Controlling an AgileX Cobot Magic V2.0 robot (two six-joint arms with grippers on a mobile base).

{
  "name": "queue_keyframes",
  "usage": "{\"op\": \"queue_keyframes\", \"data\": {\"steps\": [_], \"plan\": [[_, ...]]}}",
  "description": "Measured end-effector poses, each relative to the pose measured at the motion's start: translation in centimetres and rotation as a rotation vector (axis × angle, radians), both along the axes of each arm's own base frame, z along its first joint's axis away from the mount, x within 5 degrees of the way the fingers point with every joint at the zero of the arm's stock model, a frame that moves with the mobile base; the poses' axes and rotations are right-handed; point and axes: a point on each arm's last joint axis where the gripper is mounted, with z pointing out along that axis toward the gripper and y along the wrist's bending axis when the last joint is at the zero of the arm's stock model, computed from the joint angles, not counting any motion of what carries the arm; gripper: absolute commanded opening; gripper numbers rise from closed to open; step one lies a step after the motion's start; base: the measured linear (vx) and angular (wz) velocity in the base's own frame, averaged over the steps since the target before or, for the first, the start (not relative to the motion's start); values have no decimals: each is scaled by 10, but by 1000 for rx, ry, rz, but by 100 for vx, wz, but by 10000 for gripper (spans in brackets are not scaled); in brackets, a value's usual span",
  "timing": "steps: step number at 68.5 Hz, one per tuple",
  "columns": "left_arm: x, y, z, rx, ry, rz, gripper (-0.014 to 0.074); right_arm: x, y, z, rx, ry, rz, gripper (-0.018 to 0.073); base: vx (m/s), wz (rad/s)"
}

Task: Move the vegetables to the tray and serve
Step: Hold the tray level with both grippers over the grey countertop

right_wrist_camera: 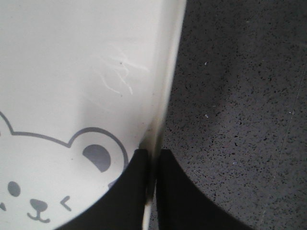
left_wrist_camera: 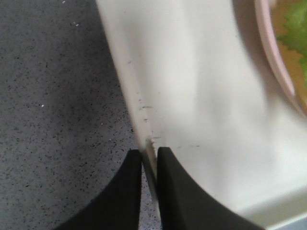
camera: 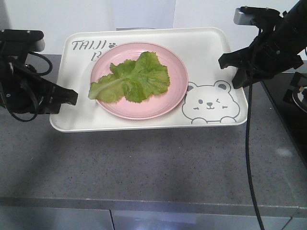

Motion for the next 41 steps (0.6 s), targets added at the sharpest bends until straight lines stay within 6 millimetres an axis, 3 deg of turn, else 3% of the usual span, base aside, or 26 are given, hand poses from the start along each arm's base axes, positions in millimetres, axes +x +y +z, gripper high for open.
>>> {"op": "queue_keyframes", "data": {"steps": [41], "plan": [[0,0,0,0,0,0,-6,0,0,0,0,0,0,-6,3,1]]}}
